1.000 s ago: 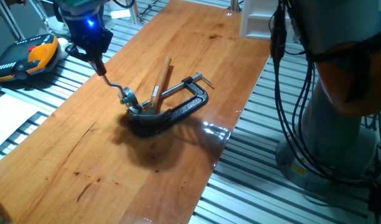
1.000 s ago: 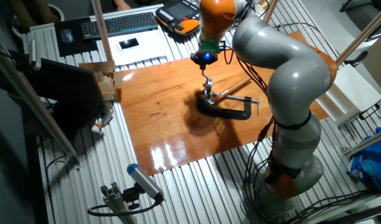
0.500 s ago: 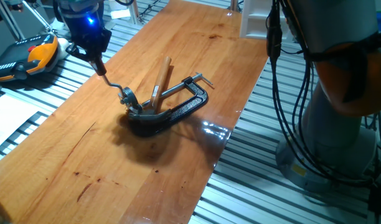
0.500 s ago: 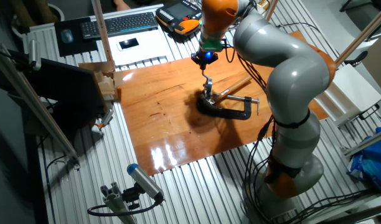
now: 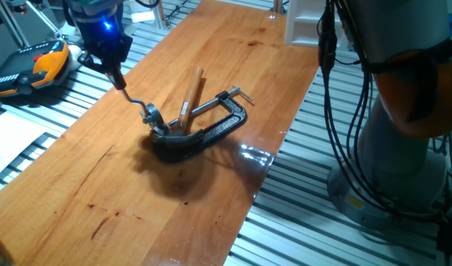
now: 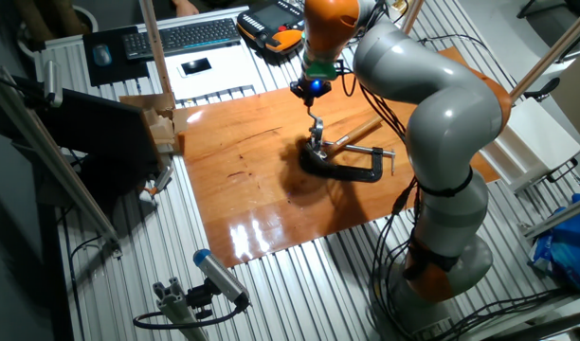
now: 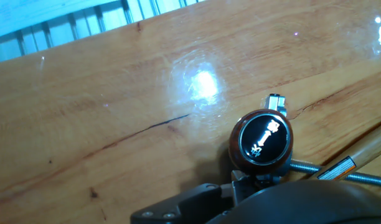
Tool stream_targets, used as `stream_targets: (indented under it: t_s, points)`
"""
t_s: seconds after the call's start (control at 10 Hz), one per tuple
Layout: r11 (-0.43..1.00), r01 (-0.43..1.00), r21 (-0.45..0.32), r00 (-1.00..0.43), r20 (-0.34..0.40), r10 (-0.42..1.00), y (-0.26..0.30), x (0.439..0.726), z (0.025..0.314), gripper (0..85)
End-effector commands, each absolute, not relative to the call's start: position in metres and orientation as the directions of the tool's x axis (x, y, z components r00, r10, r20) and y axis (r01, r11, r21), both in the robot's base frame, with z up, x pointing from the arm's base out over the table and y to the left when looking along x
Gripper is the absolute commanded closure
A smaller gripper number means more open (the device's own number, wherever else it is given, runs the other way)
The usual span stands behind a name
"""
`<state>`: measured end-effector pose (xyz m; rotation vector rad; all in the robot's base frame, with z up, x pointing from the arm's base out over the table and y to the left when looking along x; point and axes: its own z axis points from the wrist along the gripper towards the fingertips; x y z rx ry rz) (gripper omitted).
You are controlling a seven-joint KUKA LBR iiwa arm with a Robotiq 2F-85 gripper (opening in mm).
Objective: Push down the lever
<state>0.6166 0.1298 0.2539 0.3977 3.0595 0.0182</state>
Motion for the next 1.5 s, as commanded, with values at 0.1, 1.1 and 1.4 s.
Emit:
stream_targets:
  t_s: [0.1, 1.1, 1.4]
  points:
    - [0.963, 0.269, -0.003, -0.961, -0.073, 0.268, 0.120, 0.628, 0.250, 85.0]
    - [0.951, 0.310, -0.003, -0.946, -0.095, 0.309, 0.090, 0.657, 0.243, 85.0]
    - [0.947, 0.321, -0.006, -0.943, -0.100, 0.318, 0.087, 0.663, 0.242, 85.0]
